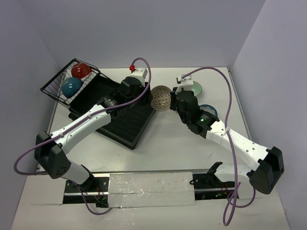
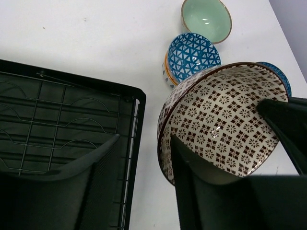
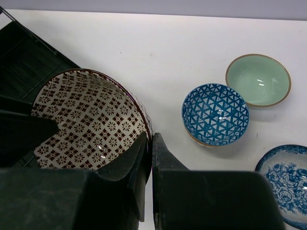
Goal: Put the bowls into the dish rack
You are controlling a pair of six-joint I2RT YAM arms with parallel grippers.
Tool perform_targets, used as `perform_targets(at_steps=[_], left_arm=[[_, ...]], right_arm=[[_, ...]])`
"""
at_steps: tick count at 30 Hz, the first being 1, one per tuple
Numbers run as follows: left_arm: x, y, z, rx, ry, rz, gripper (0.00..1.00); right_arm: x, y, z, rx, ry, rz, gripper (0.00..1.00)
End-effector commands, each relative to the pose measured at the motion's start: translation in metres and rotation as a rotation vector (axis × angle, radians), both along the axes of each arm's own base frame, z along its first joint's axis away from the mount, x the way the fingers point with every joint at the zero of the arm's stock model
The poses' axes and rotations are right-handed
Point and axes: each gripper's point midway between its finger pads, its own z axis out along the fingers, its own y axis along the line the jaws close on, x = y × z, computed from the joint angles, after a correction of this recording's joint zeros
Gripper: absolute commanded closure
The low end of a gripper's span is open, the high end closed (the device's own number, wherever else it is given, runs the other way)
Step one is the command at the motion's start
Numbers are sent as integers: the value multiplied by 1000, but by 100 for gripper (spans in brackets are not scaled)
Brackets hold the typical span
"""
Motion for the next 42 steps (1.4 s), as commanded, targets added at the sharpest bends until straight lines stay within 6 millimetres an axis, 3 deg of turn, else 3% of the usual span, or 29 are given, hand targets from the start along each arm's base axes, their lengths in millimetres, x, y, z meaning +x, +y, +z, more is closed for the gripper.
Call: perform_targets(at_steps=[1,8,12,17,19,22,25,26,28,29,32,36,37,38,42], left_arm=[[7,-12,35,-48,-79,-30,52],[11,-19,29,-47,-67,-33,61],[12,-21,27,-54,-60,-35,78],[12,-24,26,-58,-55,-42,89],[13,-24,24,-54,-52,-39,100],[14,-21,24,-43,-68,-30,100],[17,-11,26,-13,-115,-7,100],[19,-8,38,-27,-157,-1,100],[20,0,35,23,-208,-2,100],[21,4,47,41,-272,-11,100],[24,21,55,105,-352,24,100],[28,47,74,298,-522,11,100],[28,56,69,358,-534,21,100],[29,66,83,424,-606,21,100],[36,102,100,607,-764,41,100]], right_arm=[[6,9,31,108,-91,-7,100],[6,11,30,109,-86,-1,100],[7,12,32,122,-95,2,100],[6,16,36,143,-105,14,100],[6,16,35,144,-102,18,100],[5,18,37,152,-103,30,96],[3,22,38,157,-97,55,78],[2,22,38,159,-97,61,73],[-1,24,40,167,-96,78,67],[-2,24,41,172,-98,84,56],[-8,23,44,185,-101,101,39],[-17,21,50,210,-112,126,29],[-19,21,51,212,-113,137,25],[-23,18,55,222,-126,143,19],[-34,8,61,245,-163,144,10]])
